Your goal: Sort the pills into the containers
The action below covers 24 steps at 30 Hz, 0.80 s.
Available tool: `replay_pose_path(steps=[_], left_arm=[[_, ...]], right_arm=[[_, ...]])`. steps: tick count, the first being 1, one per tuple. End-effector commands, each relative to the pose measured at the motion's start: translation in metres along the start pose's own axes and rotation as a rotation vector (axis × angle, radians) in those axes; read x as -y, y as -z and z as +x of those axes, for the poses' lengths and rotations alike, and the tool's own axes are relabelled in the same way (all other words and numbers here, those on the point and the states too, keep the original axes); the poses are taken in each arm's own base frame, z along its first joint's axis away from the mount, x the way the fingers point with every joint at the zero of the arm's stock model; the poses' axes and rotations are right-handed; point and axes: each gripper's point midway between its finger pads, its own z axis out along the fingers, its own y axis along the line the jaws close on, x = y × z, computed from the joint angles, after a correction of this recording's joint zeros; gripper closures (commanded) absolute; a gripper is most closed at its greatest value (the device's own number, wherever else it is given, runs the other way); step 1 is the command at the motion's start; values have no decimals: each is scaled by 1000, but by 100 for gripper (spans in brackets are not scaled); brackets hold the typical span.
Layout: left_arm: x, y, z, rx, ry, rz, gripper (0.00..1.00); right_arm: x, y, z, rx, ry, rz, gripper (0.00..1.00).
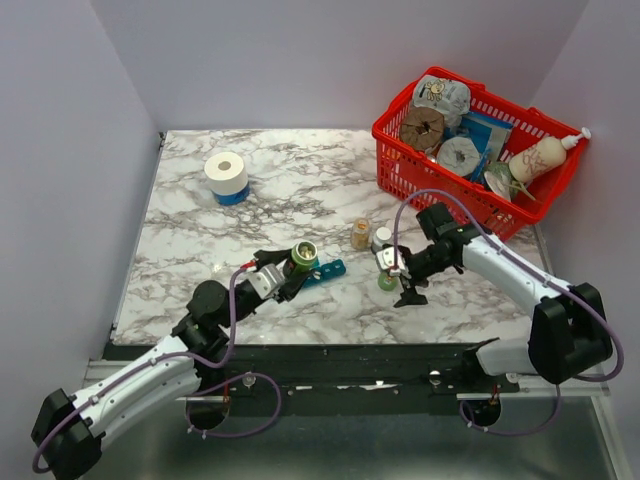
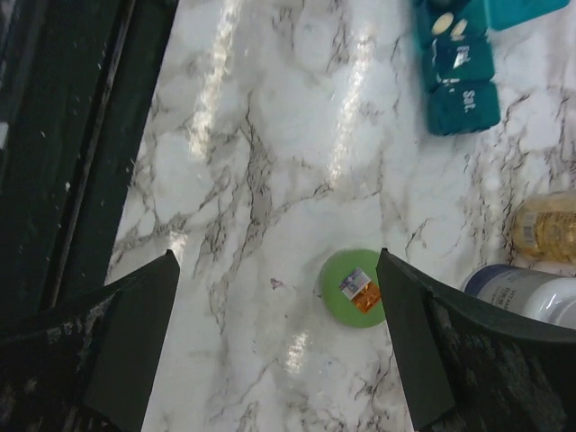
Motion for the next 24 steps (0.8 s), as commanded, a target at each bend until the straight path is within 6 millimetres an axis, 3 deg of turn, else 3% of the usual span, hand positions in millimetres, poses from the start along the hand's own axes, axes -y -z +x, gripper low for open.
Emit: replay_pose_path(steps=[1,3,6,12,24], left_arm=[[-8,7,-32,94,-21,-34,100],[-8,11,-33,66,-49,-27,100],[-7,16,-33,26,-82,-10,100],[-6,24,-34,10,-124,1,100],[0,23,-33,-6,-130,40,100]], right_arm=[[54,-1,21,-205,135,117,0],[60,-5,37,-280,130,108,0],[69,-9,44,-340,138,100,0],[61,-23,63,-420,133,34,3],[47,-37,85,-516,75,-50,30]])
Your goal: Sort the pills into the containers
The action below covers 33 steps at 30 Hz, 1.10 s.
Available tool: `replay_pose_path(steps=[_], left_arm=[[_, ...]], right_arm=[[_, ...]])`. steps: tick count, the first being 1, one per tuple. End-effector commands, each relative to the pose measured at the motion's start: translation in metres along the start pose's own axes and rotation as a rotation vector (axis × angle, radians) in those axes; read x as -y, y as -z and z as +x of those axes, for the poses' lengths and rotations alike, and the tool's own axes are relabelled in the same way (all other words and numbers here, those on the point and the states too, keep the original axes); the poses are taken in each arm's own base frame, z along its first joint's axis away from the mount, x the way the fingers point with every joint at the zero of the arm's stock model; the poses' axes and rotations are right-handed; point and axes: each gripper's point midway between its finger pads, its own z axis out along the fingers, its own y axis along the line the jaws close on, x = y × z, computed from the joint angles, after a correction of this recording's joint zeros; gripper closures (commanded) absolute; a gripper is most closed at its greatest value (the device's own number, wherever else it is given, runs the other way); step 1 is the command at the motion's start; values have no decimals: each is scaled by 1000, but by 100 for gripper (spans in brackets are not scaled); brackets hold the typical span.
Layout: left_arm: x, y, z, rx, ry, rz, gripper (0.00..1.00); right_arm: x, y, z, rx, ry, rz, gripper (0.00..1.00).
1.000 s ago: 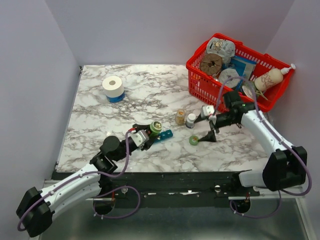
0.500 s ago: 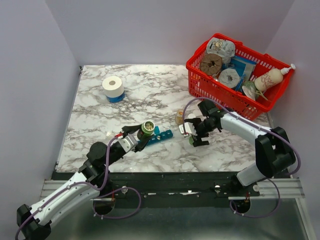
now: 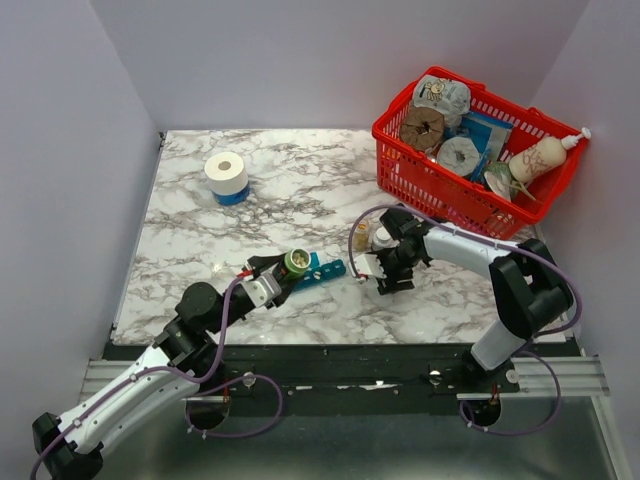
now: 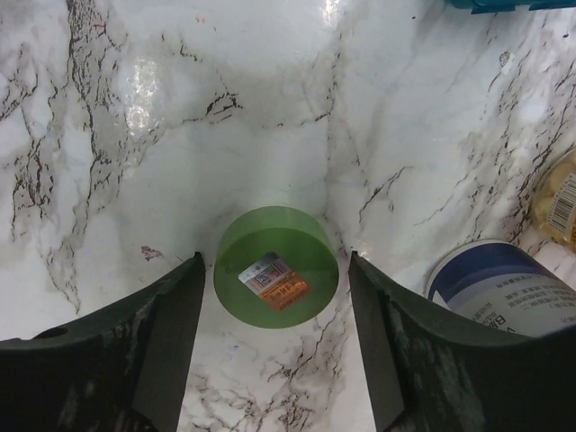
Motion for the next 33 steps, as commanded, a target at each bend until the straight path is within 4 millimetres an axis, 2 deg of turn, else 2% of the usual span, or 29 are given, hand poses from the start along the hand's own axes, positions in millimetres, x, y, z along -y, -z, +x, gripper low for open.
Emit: replay_pose_path(steps=[1,3,4,7,9,10,11,12,13,15,16,19,23,27,33], left_arm=[[-2,0,-22,60,-26,15,100],[-1,-1,-23,60,-22,20,100],[0,-1,-22,60,-22,25,100],[7,-2,-20,57,-10,62,100],[12,-4,-18,55,4,90,100],[19,-5,-18,60,14,124,100],[22,-7,-18,62,30,141,100],[25,-8,-19,67,37,159,100],[31,-10,-19,71,45,191,100],[35,-15,-17,66,67,220,100],[38,-17,-18,68,75,237,100],[48,-27,-21,75,104,311,100],[62,-41,-15,31,153,411,100],[65,-49,-26,60,190,445,100],[68,-58,-35,66,250,485,100]], right_arm=[[1,-2,9,-59,-6,-8,35],[-1,-4,9,-59,-15,-15,41],[-2,-3,8,-53,-21,-15,50],[-5,7,-5,-6,-65,-20,68],[-4,20,-27,78,-105,-11,72],[-9,30,-36,118,-129,-27,73],[-7,49,-53,178,-123,13,73],[-2,68,-77,279,-142,31,74],[-5,82,-88,324,-163,29,74],[-6,123,-123,469,-152,67,74],[-3,146,-137,519,-135,98,74],[-6,198,-178,671,-54,138,74],[-15,230,-210,805,4,76,75],[-19,232,-224,838,40,41,75],[-26,218,-234,826,73,-6,75]])
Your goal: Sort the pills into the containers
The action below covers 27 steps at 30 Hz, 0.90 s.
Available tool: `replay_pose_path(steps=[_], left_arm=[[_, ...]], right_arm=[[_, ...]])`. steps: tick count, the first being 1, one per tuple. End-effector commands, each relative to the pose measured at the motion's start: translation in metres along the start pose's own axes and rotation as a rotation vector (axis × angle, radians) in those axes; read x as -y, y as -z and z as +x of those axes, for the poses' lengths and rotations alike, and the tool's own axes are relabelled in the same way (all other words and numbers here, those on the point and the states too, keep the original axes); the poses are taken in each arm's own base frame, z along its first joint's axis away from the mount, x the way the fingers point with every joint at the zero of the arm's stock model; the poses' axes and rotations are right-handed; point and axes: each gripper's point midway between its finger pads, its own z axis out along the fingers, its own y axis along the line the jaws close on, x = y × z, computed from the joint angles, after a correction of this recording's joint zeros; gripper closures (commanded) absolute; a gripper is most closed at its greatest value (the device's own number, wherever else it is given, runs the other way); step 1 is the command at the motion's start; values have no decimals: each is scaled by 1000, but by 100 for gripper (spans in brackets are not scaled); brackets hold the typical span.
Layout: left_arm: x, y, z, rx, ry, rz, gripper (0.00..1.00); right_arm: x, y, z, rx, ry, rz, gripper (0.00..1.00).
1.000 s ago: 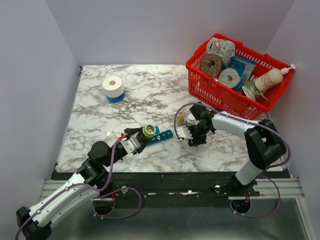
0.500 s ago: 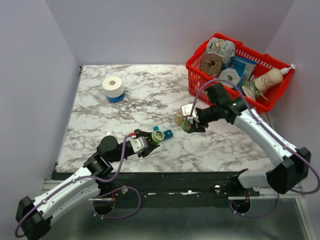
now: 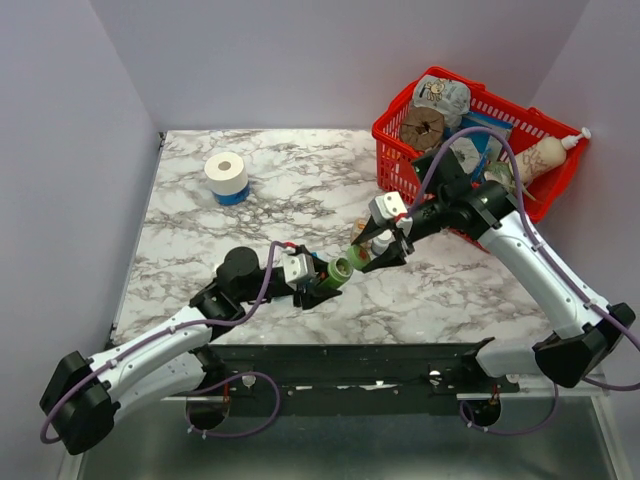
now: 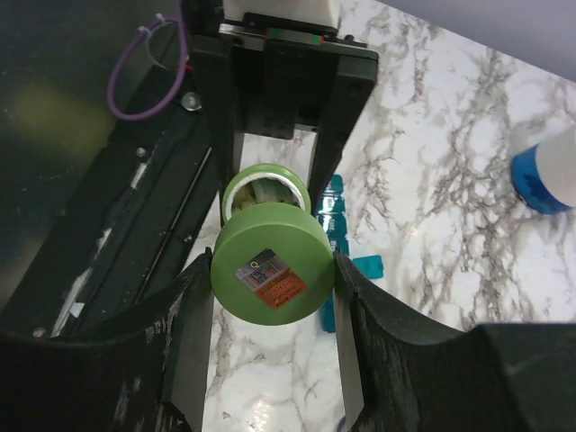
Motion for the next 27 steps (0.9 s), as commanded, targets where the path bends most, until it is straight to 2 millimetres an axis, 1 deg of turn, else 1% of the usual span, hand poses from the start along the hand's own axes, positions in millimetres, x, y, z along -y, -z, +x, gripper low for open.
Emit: replay_pose_path(steps=[1,8,13,17,21,27], left_arm=[[9,-8,-38,101,-11,90,100],[9,-13,-39,93,7,111,100],[12,-14,-38,78,45,130,100],[14,-14,-39,75,49,141,100],[14,-13,-37,68,49,143,100],[15,-12,-38,71,41,138,100]], right_arm=[[-18,-11,-6,39,-30,-80,75],[-25,-25,8,-18,-37,-120,75],[-24,-30,15,-60,-37,-127,75],[-20,-30,20,-84,-38,-116,75],[-15,-30,31,-133,-32,-94,75],[-19,-30,39,-150,-42,-102,75]])
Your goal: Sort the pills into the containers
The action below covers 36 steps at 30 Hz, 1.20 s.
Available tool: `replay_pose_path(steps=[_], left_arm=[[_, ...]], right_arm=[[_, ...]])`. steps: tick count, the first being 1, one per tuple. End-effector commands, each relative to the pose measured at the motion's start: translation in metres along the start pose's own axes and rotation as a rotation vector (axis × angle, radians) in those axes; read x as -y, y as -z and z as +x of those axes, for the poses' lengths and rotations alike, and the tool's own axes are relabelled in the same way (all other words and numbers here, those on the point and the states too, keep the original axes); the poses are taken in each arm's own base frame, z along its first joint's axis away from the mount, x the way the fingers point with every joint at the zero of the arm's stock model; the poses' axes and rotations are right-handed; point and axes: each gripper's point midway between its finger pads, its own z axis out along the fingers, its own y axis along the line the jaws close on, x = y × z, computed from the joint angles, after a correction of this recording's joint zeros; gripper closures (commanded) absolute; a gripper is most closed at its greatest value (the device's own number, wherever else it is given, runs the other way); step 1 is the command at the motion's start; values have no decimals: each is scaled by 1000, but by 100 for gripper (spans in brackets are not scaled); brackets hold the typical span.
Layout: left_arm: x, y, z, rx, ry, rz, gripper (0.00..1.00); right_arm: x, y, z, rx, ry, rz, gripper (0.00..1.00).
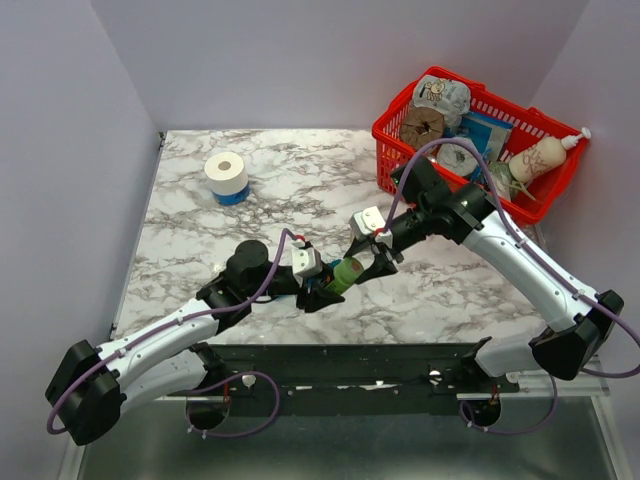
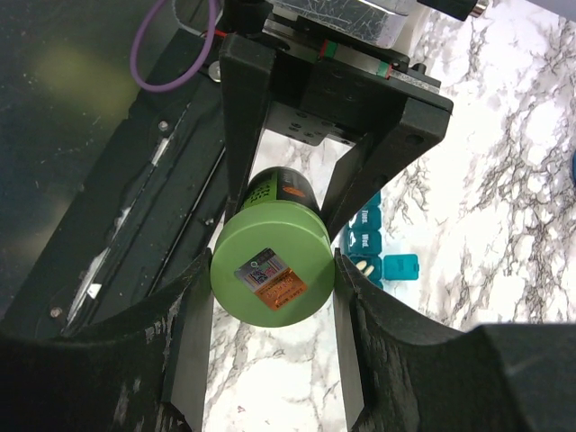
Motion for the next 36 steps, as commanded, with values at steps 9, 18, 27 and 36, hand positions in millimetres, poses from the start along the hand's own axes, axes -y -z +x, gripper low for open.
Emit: replay_pose_path(steps=[9,18,27,36], left_arm=[[12,1,-51,137,-116,63,100],[15,4,-48,139,-112,68,100],[11,1,-51,146,-91,53,100],[19,-3,-53,89,-61,131,100]], right_arm=[[-3,-2,26,-96,-24,-1,75],[0,1,24,-104,-17,16,75],[-7,-11,25,-83,-42,-43,75],[-25,-19,28,-111,-27,-170,75]])
